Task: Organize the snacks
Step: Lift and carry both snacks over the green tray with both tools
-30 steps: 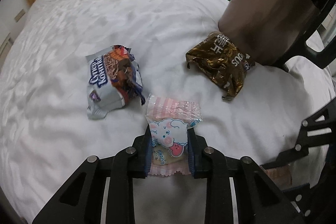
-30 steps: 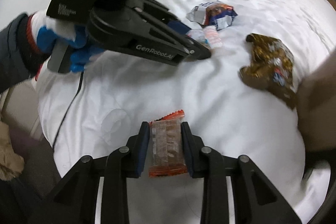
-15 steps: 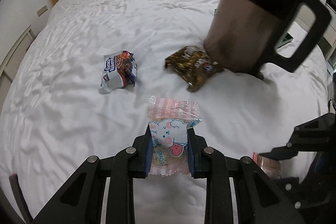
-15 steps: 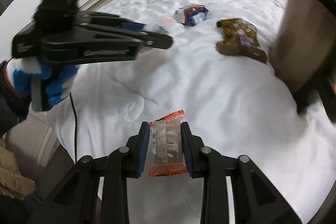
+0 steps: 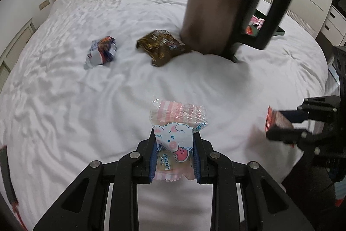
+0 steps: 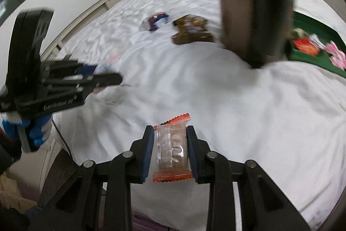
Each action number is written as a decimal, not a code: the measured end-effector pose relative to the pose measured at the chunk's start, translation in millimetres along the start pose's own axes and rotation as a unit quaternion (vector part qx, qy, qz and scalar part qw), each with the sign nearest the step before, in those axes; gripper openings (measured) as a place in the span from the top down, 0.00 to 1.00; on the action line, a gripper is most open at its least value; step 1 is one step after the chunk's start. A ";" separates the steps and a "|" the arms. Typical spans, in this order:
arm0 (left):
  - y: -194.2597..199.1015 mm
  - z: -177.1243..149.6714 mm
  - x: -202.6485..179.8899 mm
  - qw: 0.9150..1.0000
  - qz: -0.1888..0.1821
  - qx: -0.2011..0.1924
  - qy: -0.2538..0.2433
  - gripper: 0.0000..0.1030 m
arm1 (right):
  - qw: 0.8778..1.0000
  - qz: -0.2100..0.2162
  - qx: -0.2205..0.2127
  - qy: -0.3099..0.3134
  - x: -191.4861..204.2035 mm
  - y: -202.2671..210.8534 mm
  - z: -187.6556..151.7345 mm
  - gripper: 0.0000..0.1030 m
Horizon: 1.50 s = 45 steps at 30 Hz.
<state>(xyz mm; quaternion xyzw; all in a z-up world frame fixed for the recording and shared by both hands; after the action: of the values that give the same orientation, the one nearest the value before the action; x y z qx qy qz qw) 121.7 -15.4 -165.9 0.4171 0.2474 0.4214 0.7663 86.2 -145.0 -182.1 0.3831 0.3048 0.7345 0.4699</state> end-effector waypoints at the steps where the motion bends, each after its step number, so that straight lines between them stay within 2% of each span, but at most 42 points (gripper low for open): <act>1: 0.8 -1.2 -3.9 1.000 -0.002 -0.001 0.003 0.78 | 1.000 -0.002 -0.003 -0.005 -4.0 3.6 -2.3 0.00; 13: 9.4 2.6 -66.0 0.999 -0.021 -0.010 0.033 0.78 | 0.995 -0.022 -0.059 -0.075 -66.6 48.1 -17.4 0.00; 22: -1.5 27.8 -138.2 0.999 -0.051 -0.002 0.005 0.78 | 0.985 -0.035 -0.105 -0.134 -130.9 78.1 -20.6 0.00; 29: -24.8 61.8 -200.6 0.996 -0.085 0.009 -0.029 0.78 | 0.974 -0.055 -0.131 -0.180 -195.1 98.0 -21.5 0.00; 34: -44.9 91.4 -230.9 0.994 -0.102 0.011 -0.040 0.78 | 0.969 -0.069 -0.138 -0.194 -235.8 102.0 -15.9 0.00; 40: -68.2 122.6 -254.4 0.993 -0.104 0.008 -0.052 0.78 | 0.962 -0.083 -0.150 -0.211 -279.4 102.3 -4.4 0.00; 45: -84.5 158.9 -264.3 0.994 -0.099 -0.011 -0.053 0.78 | 0.960 -0.095 -0.162 -0.209 -308.4 105.4 13.4 0.00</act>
<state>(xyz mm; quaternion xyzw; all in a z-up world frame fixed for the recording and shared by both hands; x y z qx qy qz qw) 136.9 -334.1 -146.1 0.4042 0.2420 0.3233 0.8207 131.1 -468.0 -175.2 0.4164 0.1120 0.6292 0.6467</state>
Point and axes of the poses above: each gripper's, at about its wrist camera, not at the fingertips, and y roughly against the way its jaws point, x to its left, z to its top, the point moved 5 cm from there along -y, roughly the way its jaws point, and after that the axes turned 1 degree about -z, right-handed, at the moved point
